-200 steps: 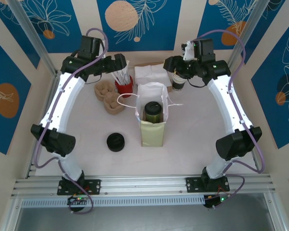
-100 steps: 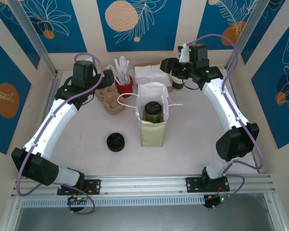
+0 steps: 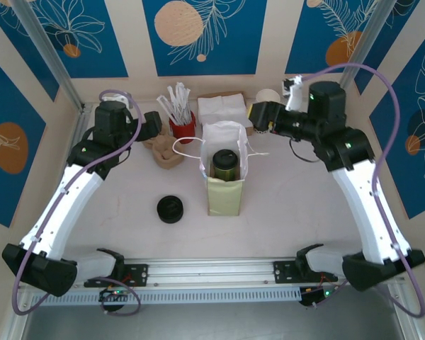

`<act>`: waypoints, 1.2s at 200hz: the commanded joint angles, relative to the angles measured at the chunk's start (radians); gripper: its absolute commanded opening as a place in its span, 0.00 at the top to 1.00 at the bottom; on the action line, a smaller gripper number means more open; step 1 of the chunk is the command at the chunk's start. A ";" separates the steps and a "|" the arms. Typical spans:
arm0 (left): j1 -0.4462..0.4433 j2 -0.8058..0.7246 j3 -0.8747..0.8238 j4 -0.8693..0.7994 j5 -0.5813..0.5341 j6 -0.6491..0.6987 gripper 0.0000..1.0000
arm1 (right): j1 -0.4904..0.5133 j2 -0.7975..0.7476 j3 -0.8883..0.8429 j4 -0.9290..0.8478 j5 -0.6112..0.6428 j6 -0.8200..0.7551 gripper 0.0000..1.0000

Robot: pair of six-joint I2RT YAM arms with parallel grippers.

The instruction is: Pack the takeout coffee

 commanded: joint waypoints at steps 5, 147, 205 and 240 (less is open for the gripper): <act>0.000 -0.037 -0.052 -0.021 0.105 -0.050 0.00 | -0.001 -0.064 -0.058 -0.076 0.023 0.030 0.44; 0.011 0.068 0.030 0.019 0.157 0.014 0.02 | 0.007 -0.176 -0.114 -0.141 -0.039 0.105 0.44; 0.038 0.116 0.000 0.145 0.112 -0.010 0.14 | 0.007 -0.153 -0.106 -0.142 -0.057 0.090 0.44; 0.067 0.229 0.071 0.170 0.139 -0.018 0.22 | 0.007 -0.124 -0.079 -0.140 -0.059 0.063 0.44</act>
